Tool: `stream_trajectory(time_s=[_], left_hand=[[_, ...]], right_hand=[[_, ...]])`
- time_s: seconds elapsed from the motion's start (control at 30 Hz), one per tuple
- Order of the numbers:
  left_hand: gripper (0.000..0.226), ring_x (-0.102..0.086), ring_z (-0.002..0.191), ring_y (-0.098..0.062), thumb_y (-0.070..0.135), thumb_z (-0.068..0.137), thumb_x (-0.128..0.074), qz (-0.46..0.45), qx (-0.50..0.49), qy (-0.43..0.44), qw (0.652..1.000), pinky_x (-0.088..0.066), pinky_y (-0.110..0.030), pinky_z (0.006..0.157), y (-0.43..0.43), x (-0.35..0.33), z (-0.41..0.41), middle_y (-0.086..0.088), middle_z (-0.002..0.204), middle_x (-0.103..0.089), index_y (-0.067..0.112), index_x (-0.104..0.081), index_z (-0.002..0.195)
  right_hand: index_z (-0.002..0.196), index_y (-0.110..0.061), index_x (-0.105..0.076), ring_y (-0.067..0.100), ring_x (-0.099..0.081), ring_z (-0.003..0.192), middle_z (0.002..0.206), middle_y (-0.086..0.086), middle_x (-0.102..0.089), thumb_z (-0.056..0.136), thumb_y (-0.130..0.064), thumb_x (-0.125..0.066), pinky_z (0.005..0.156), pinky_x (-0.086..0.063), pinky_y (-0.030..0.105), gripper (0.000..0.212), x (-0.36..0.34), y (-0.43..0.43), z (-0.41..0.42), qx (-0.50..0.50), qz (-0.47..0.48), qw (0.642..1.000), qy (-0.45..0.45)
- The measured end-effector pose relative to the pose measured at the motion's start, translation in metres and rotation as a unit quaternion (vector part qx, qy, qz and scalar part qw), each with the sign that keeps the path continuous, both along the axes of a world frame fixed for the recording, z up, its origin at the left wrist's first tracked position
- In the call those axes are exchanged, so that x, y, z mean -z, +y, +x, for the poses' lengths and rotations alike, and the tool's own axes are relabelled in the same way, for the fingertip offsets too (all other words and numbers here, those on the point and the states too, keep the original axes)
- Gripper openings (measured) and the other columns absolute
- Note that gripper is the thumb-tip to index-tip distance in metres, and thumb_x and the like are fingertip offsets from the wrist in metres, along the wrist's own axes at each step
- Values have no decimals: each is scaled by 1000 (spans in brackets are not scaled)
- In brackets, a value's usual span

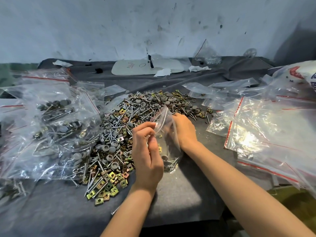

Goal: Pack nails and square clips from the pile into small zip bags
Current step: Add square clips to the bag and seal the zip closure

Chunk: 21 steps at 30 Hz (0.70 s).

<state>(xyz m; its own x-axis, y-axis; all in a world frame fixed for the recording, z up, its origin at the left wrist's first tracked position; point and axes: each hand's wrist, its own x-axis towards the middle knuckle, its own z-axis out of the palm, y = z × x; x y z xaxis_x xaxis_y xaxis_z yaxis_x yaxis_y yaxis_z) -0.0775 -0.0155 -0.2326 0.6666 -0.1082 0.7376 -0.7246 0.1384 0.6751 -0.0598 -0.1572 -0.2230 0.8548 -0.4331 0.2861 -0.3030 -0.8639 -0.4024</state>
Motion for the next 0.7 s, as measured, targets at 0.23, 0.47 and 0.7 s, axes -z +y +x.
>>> stream_trajectory(time_s=[0.23,0.47,0.7], left_hand=[[16,-54,106,-26,10,90,-37,-4,3,7,1000,-46,-43,89,1,-1,0,-6,110,-53,19,-48,98],[13,-55,103,-22,14,92,-35,5,6,-5,1000,-44,-29,86,0,-1,0,-5,113,-51,13,-46,99],[14,-55,105,-23,14,93,-35,5,4,-4,1000,-42,-27,89,1,1,1,2,117,-49,14,-46,101]], right_hand=[[85,-14,-58,11,-56,76,85,-2,-61,90,-15,-64,71,-48,26,7,-19,4,-2,-6,244,959,-141],[87,-18,-67,4,-62,73,80,-9,-68,82,-9,-71,68,-47,15,11,-98,18,-36,-226,254,909,-240],[91,-11,-73,0,-61,84,86,-7,-70,84,-8,-70,77,-43,13,8,-106,21,-51,-275,147,944,-106]])
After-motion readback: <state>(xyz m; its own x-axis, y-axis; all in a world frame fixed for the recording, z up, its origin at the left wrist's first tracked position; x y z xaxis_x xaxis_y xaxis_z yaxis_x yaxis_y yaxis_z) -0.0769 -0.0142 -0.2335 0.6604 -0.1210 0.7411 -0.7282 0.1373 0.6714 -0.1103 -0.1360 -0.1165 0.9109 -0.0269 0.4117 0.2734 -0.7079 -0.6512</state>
